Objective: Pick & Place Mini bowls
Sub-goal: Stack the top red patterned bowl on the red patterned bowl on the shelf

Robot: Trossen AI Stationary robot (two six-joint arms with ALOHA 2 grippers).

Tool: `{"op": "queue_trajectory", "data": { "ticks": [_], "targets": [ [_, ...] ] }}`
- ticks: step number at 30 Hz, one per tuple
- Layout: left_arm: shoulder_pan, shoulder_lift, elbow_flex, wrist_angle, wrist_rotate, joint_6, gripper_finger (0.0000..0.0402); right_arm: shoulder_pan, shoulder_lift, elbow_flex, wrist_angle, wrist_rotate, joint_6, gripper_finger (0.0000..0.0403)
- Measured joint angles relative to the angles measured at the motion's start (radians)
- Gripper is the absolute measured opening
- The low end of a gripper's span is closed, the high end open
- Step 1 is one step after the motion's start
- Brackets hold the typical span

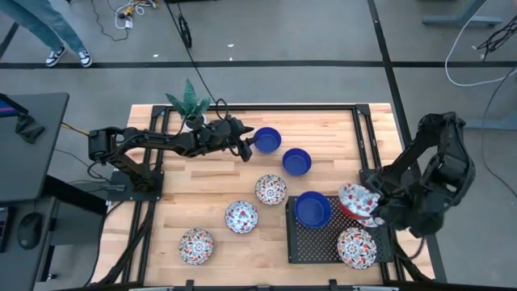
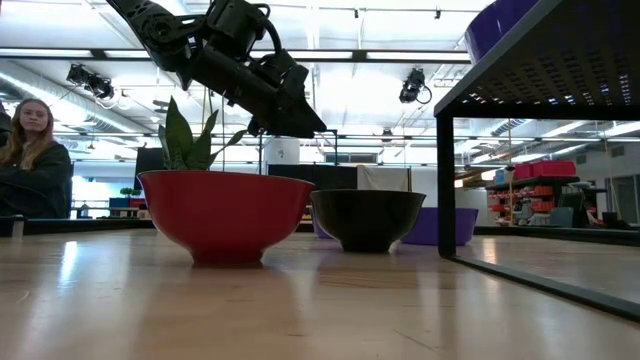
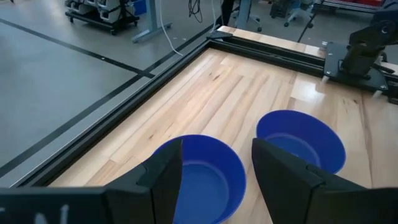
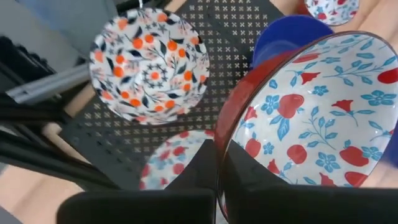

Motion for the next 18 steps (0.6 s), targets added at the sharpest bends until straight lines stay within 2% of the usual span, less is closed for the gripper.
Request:
{"op": "queue_trajectory", "data": {
  "ticks": [9,13,18],
  "targets": [
    [0.000,0.000,0.000,0.000,-0.002,0.003,0.0197,0.104,-0.004,-0.010,0.003,0.003,0.284,0.0000],
    [0.000,0.000,0.000,0.000,-0.002,0.005,0.0197,0.130,-0.010,-0.078,-0.001,-0.054,0.367,0.0000],
    [0.000,0.000,0.000,0.000,-0.002,0.005,0.0197,0.154,-0.013,-0.144,-0.001,-0.066,0.419,0.0000]
  ]
}}
